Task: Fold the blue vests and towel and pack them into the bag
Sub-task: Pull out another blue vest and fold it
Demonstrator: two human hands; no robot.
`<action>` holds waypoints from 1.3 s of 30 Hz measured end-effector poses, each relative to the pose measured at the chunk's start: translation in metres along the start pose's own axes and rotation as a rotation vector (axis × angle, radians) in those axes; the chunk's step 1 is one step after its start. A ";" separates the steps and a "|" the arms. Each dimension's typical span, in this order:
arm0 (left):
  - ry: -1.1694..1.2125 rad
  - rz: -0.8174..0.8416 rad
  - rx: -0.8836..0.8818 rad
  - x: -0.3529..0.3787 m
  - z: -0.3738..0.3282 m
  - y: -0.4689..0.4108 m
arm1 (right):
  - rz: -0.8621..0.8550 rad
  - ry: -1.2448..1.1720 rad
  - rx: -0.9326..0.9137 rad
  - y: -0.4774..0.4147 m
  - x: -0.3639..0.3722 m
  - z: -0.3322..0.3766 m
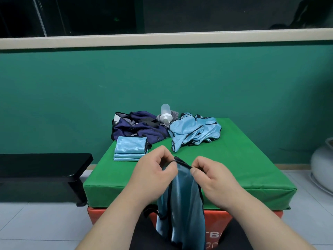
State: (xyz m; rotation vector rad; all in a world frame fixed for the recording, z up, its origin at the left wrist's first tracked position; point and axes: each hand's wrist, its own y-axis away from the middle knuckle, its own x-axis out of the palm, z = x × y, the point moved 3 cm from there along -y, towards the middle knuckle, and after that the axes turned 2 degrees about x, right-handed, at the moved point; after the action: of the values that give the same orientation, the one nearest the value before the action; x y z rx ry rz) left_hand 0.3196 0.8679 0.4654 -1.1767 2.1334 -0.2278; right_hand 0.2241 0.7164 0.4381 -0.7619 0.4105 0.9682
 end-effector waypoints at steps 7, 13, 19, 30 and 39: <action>-0.056 -0.053 0.039 -0.008 -0.004 0.000 | -0.078 -0.001 0.016 0.003 0.002 0.004; -0.119 -0.044 0.119 -0.010 -0.007 -0.004 | -0.096 0.056 0.040 0.000 0.009 0.009; -0.184 0.011 0.132 -0.020 -0.009 -0.022 | -0.060 0.125 -0.024 -0.010 -0.008 0.012; -0.386 0.034 0.096 -0.048 -0.032 -0.055 | 0.078 0.219 0.064 -0.022 -0.037 0.011; -0.325 -0.161 -0.009 -0.067 -0.016 -0.057 | 0.010 0.161 0.169 -0.019 -0.054 -0.009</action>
State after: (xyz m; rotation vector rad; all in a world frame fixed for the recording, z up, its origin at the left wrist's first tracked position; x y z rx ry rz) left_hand 0.3722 0.8864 0.5358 -1.2954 1.7628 -0.0901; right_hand 0.2120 0.6715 0.4730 -0.6860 0.6285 0.8719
